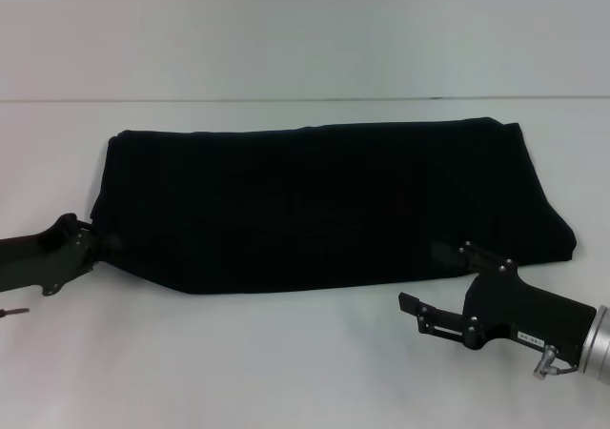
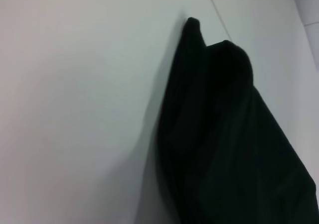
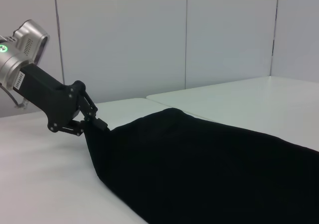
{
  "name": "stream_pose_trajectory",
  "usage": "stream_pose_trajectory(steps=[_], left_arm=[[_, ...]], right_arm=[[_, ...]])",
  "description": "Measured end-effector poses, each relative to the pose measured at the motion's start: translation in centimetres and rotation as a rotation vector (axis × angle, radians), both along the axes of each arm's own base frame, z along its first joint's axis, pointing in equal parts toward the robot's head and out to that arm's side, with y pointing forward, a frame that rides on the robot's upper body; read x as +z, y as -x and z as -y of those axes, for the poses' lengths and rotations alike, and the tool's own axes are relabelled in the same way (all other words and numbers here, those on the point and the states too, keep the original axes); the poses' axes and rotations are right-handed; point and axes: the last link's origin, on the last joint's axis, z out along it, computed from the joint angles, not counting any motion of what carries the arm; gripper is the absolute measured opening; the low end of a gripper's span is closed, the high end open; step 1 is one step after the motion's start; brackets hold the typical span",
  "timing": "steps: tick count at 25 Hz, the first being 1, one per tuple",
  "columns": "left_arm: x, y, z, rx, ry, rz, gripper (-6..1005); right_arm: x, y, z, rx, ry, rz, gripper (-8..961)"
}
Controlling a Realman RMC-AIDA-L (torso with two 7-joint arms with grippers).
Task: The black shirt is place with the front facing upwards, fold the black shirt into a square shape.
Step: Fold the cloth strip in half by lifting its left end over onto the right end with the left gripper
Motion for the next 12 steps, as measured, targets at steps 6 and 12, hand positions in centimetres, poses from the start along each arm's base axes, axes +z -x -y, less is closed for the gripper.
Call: stream_pose_trajectory(steps=[6,12], left_arm=[[-0.2,0.1,-0.2,-0.021,-0.027,-0.029,113],[1.1,0.8,-0.5,-0.005,-0.078,-0.050,40]], right_arm=[[0.0,0.1,-0.1,0.001,0.003,-0.003,883],[-0.2,0.3,-0.1,-0.002,0.008,-0.017,884]])
